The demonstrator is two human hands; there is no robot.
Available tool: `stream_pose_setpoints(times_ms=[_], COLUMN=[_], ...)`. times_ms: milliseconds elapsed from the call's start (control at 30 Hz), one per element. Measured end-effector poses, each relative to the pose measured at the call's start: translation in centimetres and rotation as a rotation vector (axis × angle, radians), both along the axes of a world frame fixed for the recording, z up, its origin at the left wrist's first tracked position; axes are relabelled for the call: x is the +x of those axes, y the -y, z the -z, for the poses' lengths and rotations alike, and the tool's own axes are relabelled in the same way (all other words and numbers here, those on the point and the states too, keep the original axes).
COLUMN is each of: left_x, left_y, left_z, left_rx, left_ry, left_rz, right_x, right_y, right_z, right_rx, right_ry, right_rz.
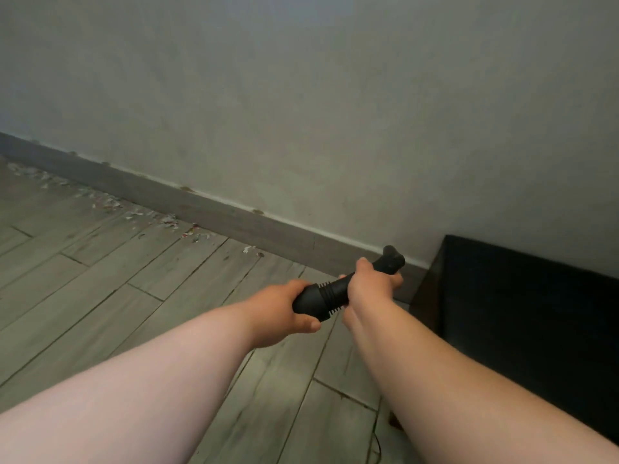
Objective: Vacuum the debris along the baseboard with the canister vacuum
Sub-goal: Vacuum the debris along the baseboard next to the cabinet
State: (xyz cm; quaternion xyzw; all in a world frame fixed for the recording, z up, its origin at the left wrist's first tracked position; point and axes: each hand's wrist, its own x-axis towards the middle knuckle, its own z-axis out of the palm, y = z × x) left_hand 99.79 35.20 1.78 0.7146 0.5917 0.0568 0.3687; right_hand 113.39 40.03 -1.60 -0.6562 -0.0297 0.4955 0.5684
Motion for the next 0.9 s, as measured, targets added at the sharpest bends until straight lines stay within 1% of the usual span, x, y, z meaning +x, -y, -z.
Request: stream_pose_setpoints(times_ms=[133,300,400,500,667,767,900], left_x=[3.1,5.7,6.3,6.1,4.4,2.5,-0.4], left_y=[-0.2,-0.9,-2.0,-2.5,-2.6,-3.4,-3.9], left_z=[-0.2,-1.1,-2.3,-2.4,-0.7,0.4,1.7], left_rx=[0.007,-0.001,-0.001,0.022,-0.012,-0.015,-0.013], left_ry=[-0.038,-0.104,-0.150,-0.157,-0.108,-0.079,-0.079], left_rz=[0.047,0.029,0.030,0.020,-0.011,-0.021,-0.030], right_x=[3.1,5.7,5.8,5.3,3.7,2.1,-0.5], right_y=[0.4,-0.1,-1.5,-2.4,-2.3,-2.4,-2.8], right_z=[-0.4,-0.8,-0.9,-1.1,-1.0,-0.5,0.2], right_rx=[-0.013,0.030,-0.006,-0.025,-0.035,-0.025,-0.026], right_ry=[-0.029,-0.067,-0.112,-0.125,-0.060,-0.046,-0.009], right_rz=[0.077,0.056,0.038,0.037,0.003,0.001,-0.067])
